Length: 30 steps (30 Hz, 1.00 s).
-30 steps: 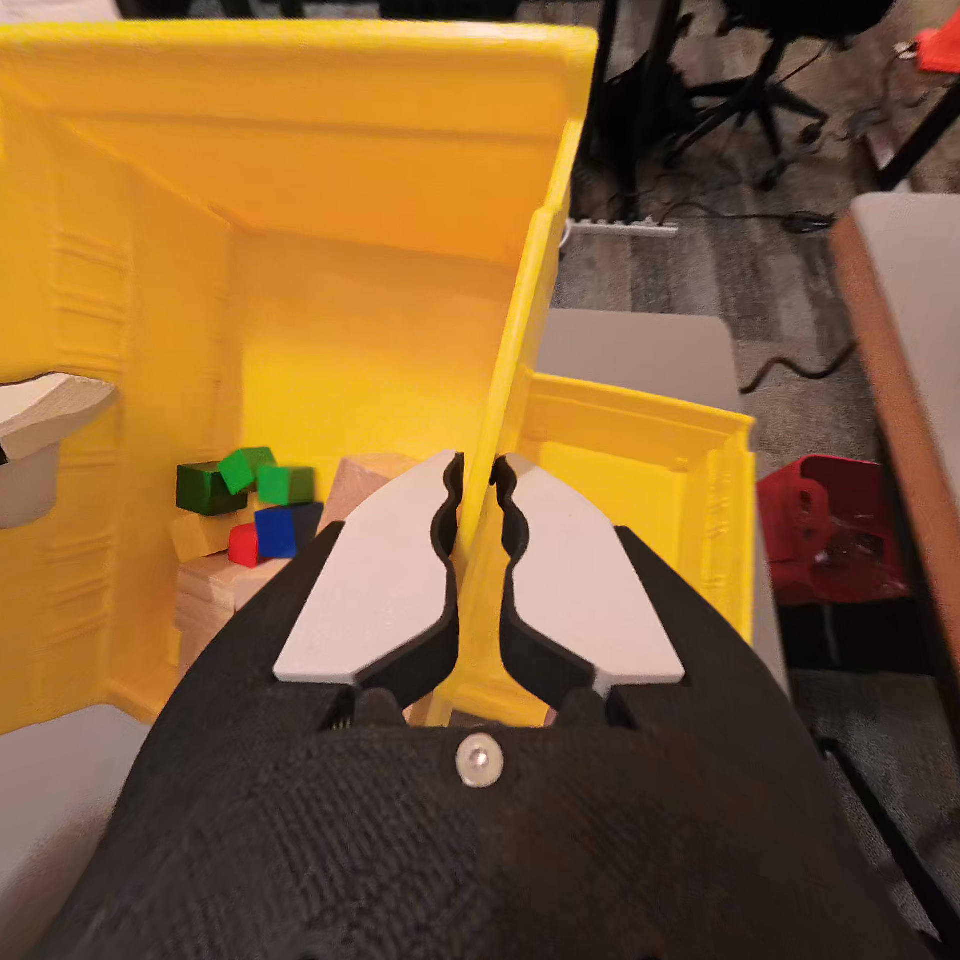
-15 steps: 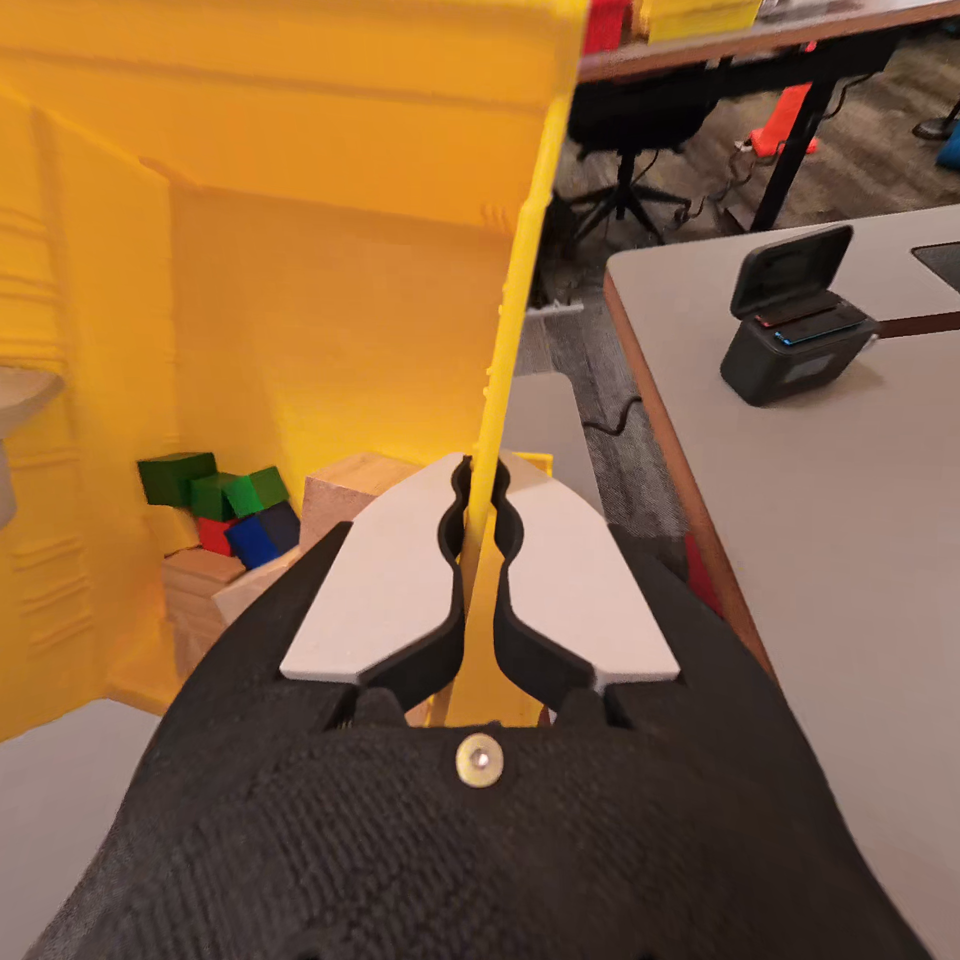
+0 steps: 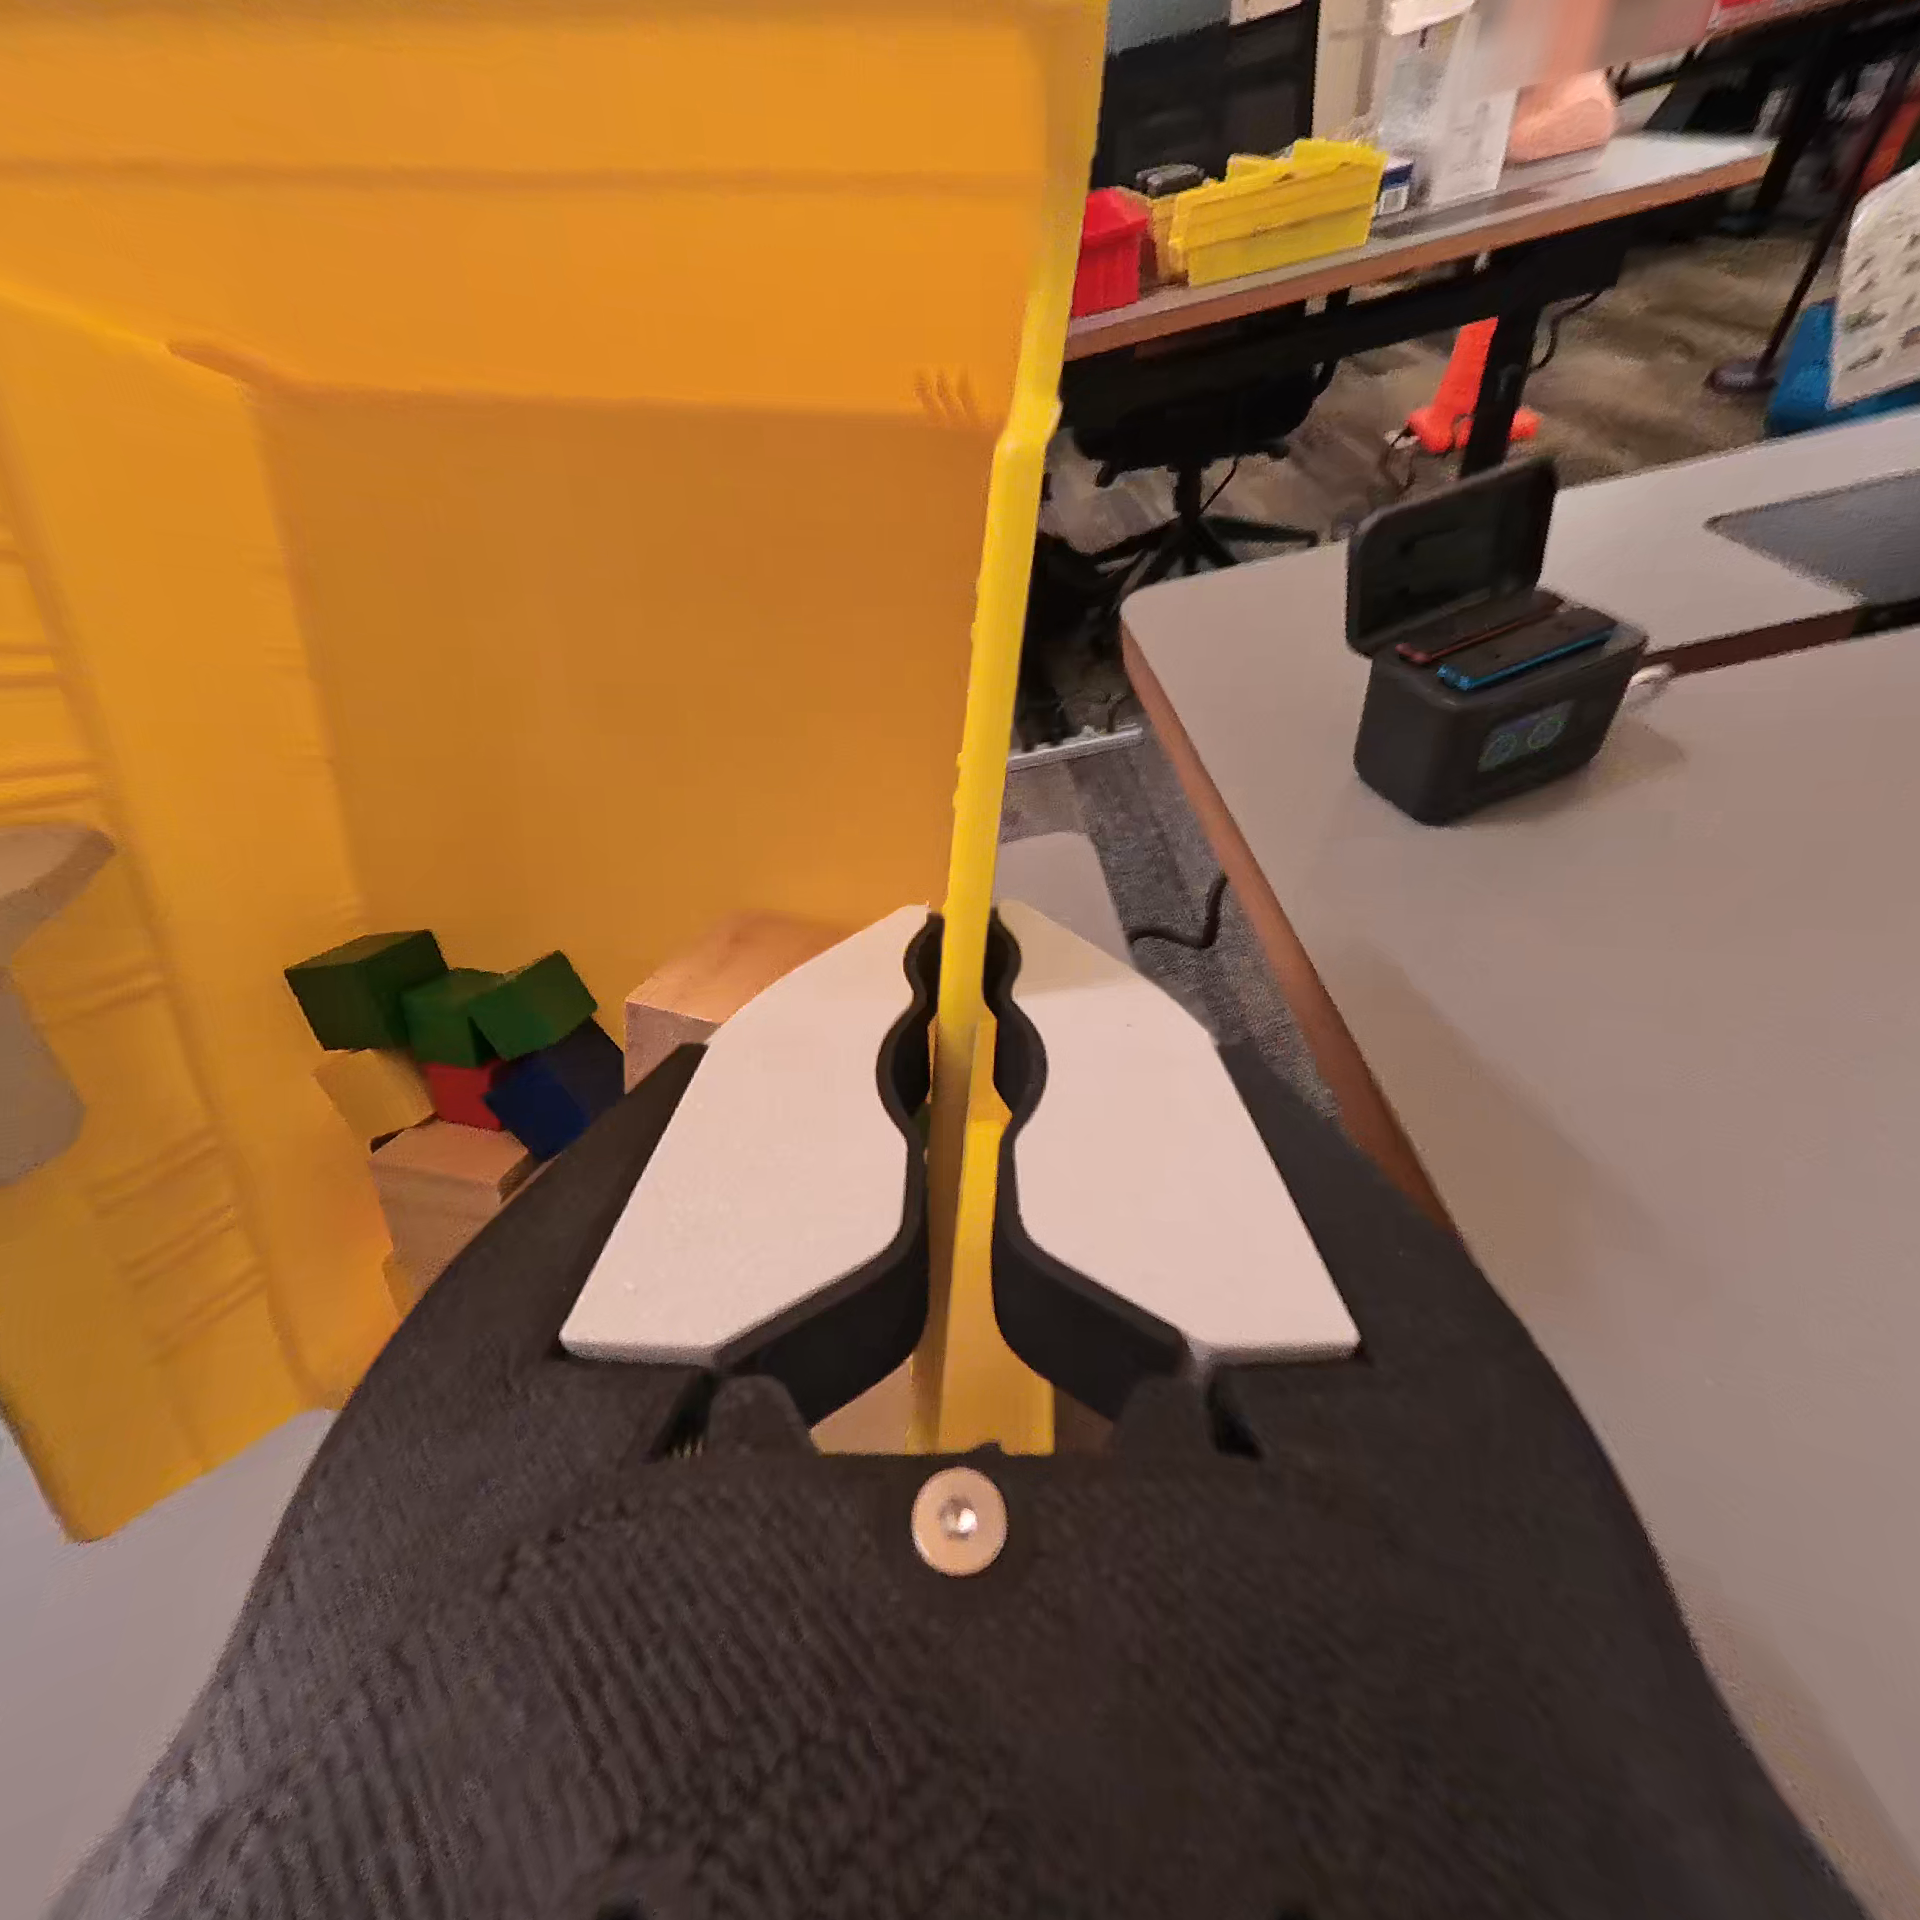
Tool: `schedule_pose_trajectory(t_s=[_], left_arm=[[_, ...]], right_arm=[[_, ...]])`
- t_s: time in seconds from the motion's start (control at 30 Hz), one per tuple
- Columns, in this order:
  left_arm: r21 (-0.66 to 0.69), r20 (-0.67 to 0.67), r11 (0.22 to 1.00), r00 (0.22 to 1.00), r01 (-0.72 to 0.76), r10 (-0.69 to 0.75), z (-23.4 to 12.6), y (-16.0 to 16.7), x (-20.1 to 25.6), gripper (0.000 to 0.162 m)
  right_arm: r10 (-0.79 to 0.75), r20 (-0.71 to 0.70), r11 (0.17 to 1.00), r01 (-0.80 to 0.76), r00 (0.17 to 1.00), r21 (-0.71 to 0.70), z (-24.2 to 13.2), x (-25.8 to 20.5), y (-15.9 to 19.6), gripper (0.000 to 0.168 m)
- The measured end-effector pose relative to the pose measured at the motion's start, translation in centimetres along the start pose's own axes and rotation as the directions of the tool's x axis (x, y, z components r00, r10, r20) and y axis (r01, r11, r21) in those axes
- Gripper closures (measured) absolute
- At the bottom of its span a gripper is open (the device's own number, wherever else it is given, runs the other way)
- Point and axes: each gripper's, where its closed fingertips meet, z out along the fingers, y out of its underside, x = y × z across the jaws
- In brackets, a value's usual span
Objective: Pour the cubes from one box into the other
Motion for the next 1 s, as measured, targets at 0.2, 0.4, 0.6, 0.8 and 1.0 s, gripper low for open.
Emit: schedule_pose_trajectory(t_s=[0.2,0.4,0.6,0.8,1.0], left_arm=[[0.076,0.024,0.997,1.0,-0.023,0.021,-0.3,-1.0,0.3,0.155],[0.107,0.005,0.994,1.0,-0.017,0.016,-0.4,-1.0,0.6,0.156],[0.08,-0.046,0.997,0.999,0.0,0.004,0.3,-0.4,1.1,0.157],[0.063,-0.041,0.997,0.998,-0.049,0.052,0.4,-0.5,1.2,0.159],[0.123,-0.031,0.992,0.999,-0.02,0.024,0.2,-1.2,0.6,0.159]], right_arm=[[0.099,0.029,0.994,-0.1,0.995,0.042,0.7,-0.1,1.3,0.161],[0.239,0.087,0.964,-0.247,0.967,0.095,-0.2,0.2,0.2,0.159],[0.086,0.006,0.97,-0.085,0.996,0.227,-1.7,0.9,-0.6,0.16],[0.025,-0.059,0.942,-0.004,0.998,0.337,-3.0,0.6,-1.5,0.161],[0.022,-0.042,0.885,0.0,0.999,0.466,-3.5,-0.2,-2.6,0.16]])
